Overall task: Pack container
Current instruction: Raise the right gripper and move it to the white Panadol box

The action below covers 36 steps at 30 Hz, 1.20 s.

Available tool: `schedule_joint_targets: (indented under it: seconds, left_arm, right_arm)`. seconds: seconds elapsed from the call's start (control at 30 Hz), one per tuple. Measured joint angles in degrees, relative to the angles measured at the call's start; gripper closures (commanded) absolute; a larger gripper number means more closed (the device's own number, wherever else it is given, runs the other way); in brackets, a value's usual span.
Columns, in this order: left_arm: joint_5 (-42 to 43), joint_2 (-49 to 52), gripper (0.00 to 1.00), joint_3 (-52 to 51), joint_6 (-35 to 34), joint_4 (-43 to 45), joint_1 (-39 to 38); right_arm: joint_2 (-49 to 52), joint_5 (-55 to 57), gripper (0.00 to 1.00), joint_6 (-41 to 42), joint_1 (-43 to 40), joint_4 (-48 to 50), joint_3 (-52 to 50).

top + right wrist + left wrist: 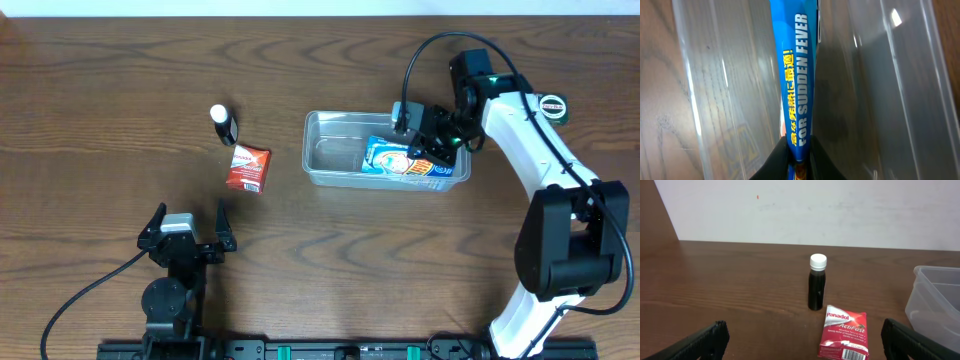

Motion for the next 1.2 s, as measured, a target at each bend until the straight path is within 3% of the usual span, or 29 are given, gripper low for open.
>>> schedule_joint_targets:
  seconds: [0.87,0.9,0.93,1.07,1.2]
  left_arm:
    - [0.0,0.0,0.02,0.02,0.0,0.0,0.0]
    - [0.0,0.0,0.02,0.0,0.0,-0.02,0.0]
    - [0.0,0.0,0.02,0.0,0.0,0.0,0.0]
    - [0.0,0.0,0.02,0.0,0.0,0.0,0.0]
    - [0.0,0.0,0.02,0.0,0.0,-0.02,0.0]
  right_arm:
    - [-0.28,2.82,0.88,-5.81,0.04,-3.54,0.02]
    - [-0.31,2.97,0.85,-5.92,0.04,-3.56,0.02]
    - [-0.31,3.04,0.74,-5.99,0.04,-3.54,0.02]
    - [-0.33,4.39,0.58,-6.25,0.04,-2.73,-0.02]
    - [-0.33,5.07,0.53,-5.46,0.04,0.74,-0.07]
